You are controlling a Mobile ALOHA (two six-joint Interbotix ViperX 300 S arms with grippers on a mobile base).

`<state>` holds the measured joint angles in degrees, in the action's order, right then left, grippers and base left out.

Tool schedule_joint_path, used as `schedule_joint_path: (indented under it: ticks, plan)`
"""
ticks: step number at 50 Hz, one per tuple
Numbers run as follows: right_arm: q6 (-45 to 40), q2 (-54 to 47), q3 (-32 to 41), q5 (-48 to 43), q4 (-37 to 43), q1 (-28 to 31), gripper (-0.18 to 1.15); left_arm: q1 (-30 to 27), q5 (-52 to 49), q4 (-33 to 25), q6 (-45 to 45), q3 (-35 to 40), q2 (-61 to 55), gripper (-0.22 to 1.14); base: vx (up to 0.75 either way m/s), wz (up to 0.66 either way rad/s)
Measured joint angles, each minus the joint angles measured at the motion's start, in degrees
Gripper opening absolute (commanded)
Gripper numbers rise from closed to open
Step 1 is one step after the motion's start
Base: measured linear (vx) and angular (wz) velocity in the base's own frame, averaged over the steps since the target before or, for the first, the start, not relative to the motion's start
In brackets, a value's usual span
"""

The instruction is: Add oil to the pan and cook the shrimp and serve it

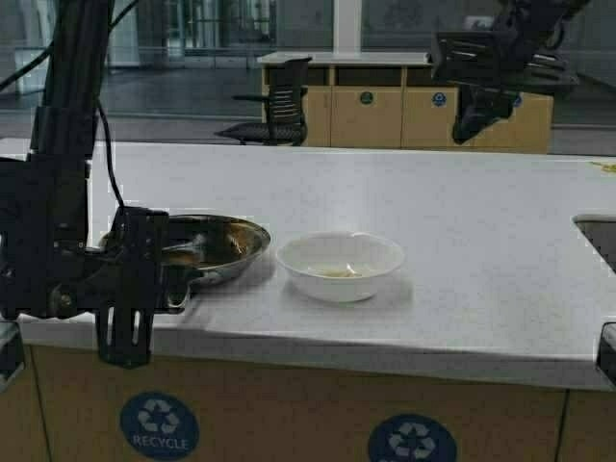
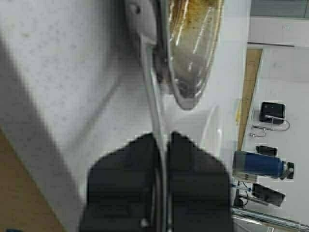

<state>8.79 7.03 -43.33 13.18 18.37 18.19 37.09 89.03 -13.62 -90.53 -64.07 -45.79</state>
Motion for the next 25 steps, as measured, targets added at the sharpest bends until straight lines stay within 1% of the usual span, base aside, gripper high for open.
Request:
schedule_joint_path:
  ticks: [18,25]
  plan:
    - [0.1,0.0,0.0,0.2,0.0,0.0,0.06,0.2,1.0,0.0,-0.5,2.1,-5.4,0.05,0.00,0.00]
    - [0.0,0.0,0.0,0.2,0.0,0.0,0.06,0.2,1.5,0.0,-0.7,2.2,-5.8,0.05,0.00,0.00]
